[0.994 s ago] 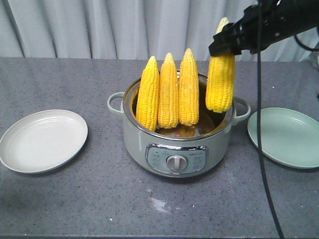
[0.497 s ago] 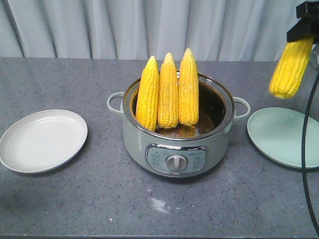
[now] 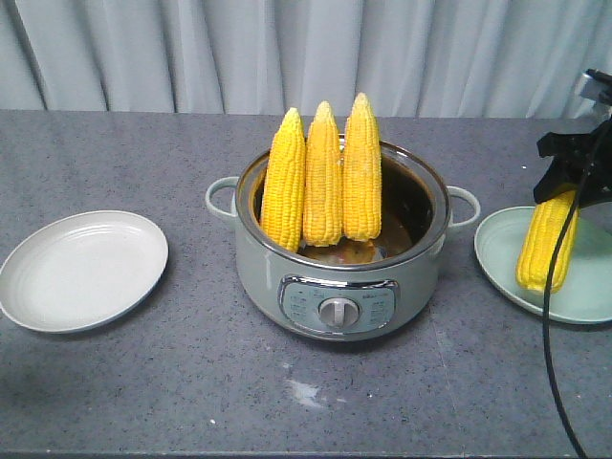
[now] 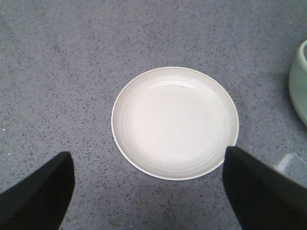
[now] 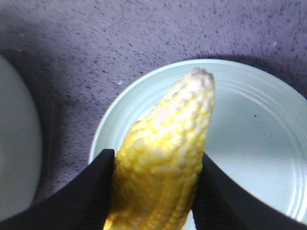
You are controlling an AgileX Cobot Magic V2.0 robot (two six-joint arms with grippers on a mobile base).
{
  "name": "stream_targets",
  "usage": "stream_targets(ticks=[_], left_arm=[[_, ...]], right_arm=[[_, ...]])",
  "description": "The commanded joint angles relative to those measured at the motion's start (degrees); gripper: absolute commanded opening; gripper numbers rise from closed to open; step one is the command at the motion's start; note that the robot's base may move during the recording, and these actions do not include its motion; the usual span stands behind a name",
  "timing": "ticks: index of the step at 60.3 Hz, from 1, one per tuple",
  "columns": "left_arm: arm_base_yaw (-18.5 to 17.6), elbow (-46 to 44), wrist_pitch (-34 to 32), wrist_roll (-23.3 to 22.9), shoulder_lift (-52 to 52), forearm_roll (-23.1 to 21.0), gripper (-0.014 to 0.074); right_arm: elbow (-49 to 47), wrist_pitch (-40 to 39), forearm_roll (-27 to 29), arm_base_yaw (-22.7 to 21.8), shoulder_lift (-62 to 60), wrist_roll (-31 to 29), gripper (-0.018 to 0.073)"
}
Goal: Distribute corn equally
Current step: 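Lift the cob out and lay it on the pale green plate, then move the left gripper over the pot and grasp the nearest cob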
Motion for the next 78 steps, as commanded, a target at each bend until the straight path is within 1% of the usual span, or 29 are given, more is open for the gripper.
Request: stream_targets(ticks=[1, 7, 13, 22, 28, 35, 38, 48, 58, 67, 72, 78], left_arm=[[-0.1, -1.8, -3.0, -0.1, 0.0, 0.2, 0.0592], [-0.1, -1.8, -2.8, -0.1, 0.0, 0.2, 0.0592], [-0.1, -1.8, -2.7, -0.1, 0.0, 0.2, 0.0592], [-0.1, -1.8, -2.7, -0.1, 0.0, 0.2, 0.0592], [-0.1, -1.8, -2.7, -0.1, 0.0, 0.2, 0.0592], [-0.1, -1.8, -2.7, -0.1, 0.0, 0.2, 0.0592], [-0.1, -1.8, -2.7, -0.1, 0.0, 0.2, 0.0592], [-0.1, -1.8, -2.8, 0.0, 0.0, 0.2, 0.0592], [-0.1, -1.8, -2.8, 0.0, 0.0, 0.2, 0.0592], [-0.1, -1.8, -2.8, 0.0, 0.0, 0.2, 0.0592], [-0.1, -1.8, -2.8, 0.0, 0.0, 0.2, 0.0592], [-0.1, -1.8, -2.9, 0.0, 0.0, 0.2, 0.0592]], right_arm=[[-1.3, 2.2, -0.9, -0.4, -1.8, 1.5, 0.0111], [-1.3, 2.2, -3.6, -0.4, -0.8, 3.7, 0.0135], [-1.3, 2.2, -5.1, -0.4, -0.6, 4.8, 0.0195], [-1.3, 2.2, -5.1, -0.4, -0.6, 4.9, 0.0351], [-1.3, 2.2, -5.2, -0.4, -0.6, 4.8, 0.0496], [-1.3, 2.2, -5.2, -0.4, -0.6, 4.0, 0.0615], [-1.3, 2.1, -5.2, -0.4, -0.7, 3.4, 0.0644], [-1.3, 1.3, -4.3, -0.4, -2.4, 1.4, 0.0649], [-0.7, 1.8, 0.4, -0.4, -7.4, -2.3, 0.0617], [6.3, -0.7, 4.7, -0.4, -16.5, -7.2, 0.0584], [11.3, -4.0, 5.0, -0.4, -22.1, -8.4, 0.0581], [17.1, -5.7, 5.4, -0.4, -29.0, -10.4, 0.0581]])
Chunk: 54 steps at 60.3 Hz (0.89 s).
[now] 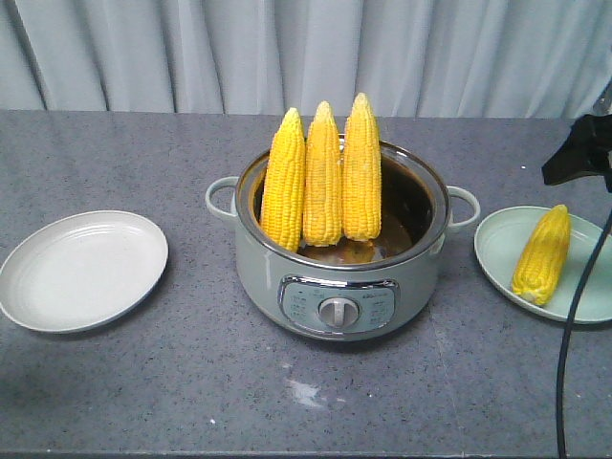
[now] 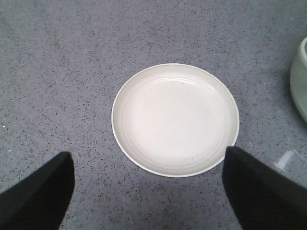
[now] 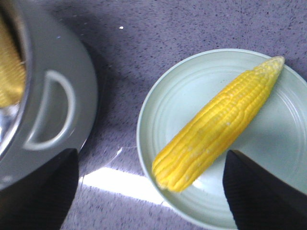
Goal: Distribute corn equally
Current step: 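Move the left gripper over the pot and grasp the nearest cob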
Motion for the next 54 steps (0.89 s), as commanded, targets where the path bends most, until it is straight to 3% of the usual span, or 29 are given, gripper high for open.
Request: stream_targets(ticks=[1, 10, 19, 29, 44, 48, 54], left_arm=[[-0.1, -1.8, -3.4, 0.0, 0.0, 0.2, 0.0592], [-0.1, -1.9, -3.8, 1.4, 0.0, -1.0, 0.0592], [-0.1, -1.9, -6.5, 6.1, 0.2, -6.9, 0.0592], [-0.1, -3.4, -9.3, 16.4, 4.4, -19.9, 0.0592], [-0.3, -15.1, -7.8, 38.8, 18.8, -43.3, 0.0592], [-0.4, -19.5, -6.5, 42.9, 23.2, -47.8, 0.0592], [-2.1, -25.2, -5.5, 46.9, 29.7, -50.6, 0.0592]], right_arm=[[3.2, -3.4, 2.2, -0.4, -8.5, -2.6, 0.0581], [7.8, -3.8, 2.7, -0.4, -17.7, -4.5, 0.0581], [8.9, -3.9, 2.7, -0.4, -22.8, -4.6, 0.0581], [8.9, -3.9, 3.2, -0.4, -24.7, -4.6, 0.0581], [8.9, -3.8, 4.0, -0.4, -24.7, -4.6, 0.0581], [8.9, -3.8, 4.0, -0.4, -24.7, -4.6, 0.0581], [8.9, -3.8, 4.0, -0.4, -24.7, -4.6, 0.0581]])
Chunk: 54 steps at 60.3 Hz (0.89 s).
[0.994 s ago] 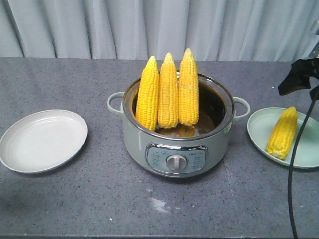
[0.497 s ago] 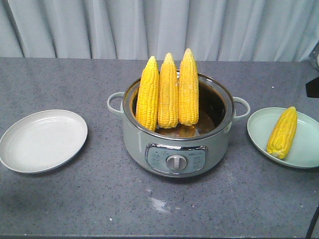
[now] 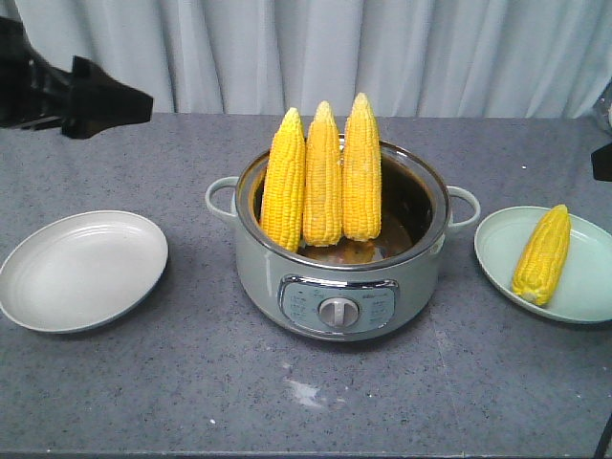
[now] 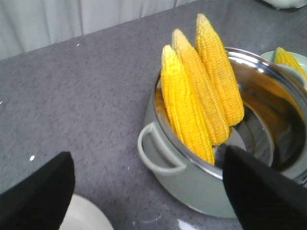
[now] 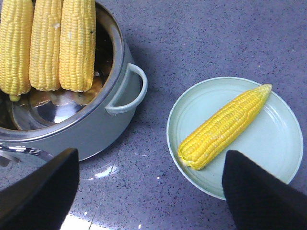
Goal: Distribute corn equally
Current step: 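Move the left gripper over the pot and grasp the nearest cob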
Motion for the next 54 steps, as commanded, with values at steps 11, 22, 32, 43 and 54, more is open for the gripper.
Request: stream_targets(ticks=[11, 22, 32, 43, 54], left_arm=[[-6.4, -14.5, -0.8, 9.4, 14.1, -6.6, 0.0592], [-10.3, -22.2, -0.7, 11.5, 23.1, -6.6, 0.0592], [-12.7, -28.0, -0.8, 11.5, 29.0, -6.6, 0.0592], [-13.7, -32.3, -1.5, 10.7, 33.5, -6.6, 0.0592], [-13.7, -33.2, -3.1, 10.4, 35.3, -6.4, 0.0592]], right_arm=[[-1.2, -2.6, 2.6, -0.4, -1.0, -0.5, 0.058], [-1.2, -2.6, 2.6, -0.4, -1.0, -0.5, 0.058], [-1.2, -2.5, 2.6, -0.4, -1.0, -0.5, 0.058], [-1.2, -2.3, 3.2, -0.4, -1.0, -0.5, 0.058], [-1.2, -2.1, 3.2, -0.4, -1.0, -0.5, 0.058]])
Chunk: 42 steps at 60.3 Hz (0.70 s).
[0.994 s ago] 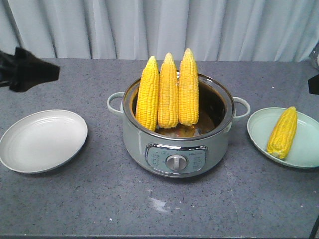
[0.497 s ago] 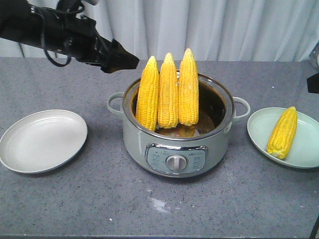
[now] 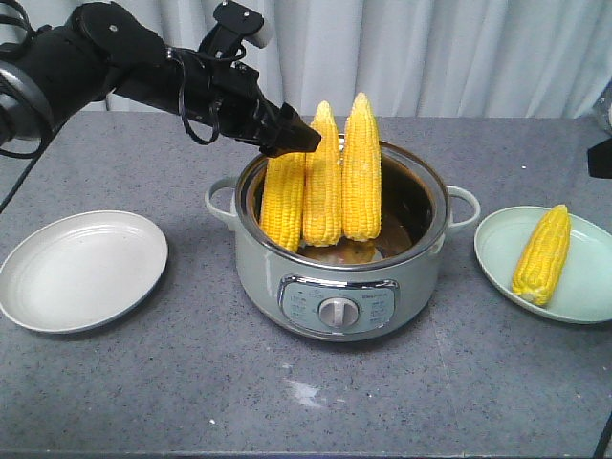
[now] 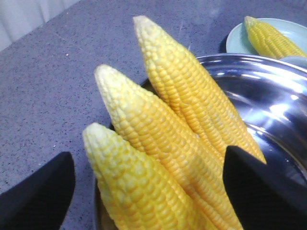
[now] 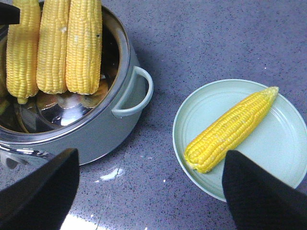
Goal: Distribute corn equally
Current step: 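Move the left gripper over the pot and grasp the nearest cob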
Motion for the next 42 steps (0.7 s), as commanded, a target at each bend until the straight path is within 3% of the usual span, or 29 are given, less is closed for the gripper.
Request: stream_targets(ticks=[1, 7, 33, 42], left_arm=[[-0.2, -2.1, -3.6, -0.4, -2.8, -2.8, 0.0592], [-0.2, -2.1, -7.9, -0.4, -2.7, -2.6, 0.0592], [-0.2, -2.1, -8.0, -2.0, -0.7, -2.4, 0.0587], [-0.2, -2.1, -7.1, -2.0, -0.7, -2.4, 0.0535]], right_arm=[[-1.2, -2.1, 1.9, -0.4, -1.0, -0.5, 0.058], [-1.2, -2.1, 1.9, -0.4, -1.0, -0.5, 0.058], [-1.2, -1.9, 1.9, -0.4, -1.0, -0.5, 0.058], [-1.2, -1.9, 1.9, -0.4, -1.0, -0.5, 0.058]])
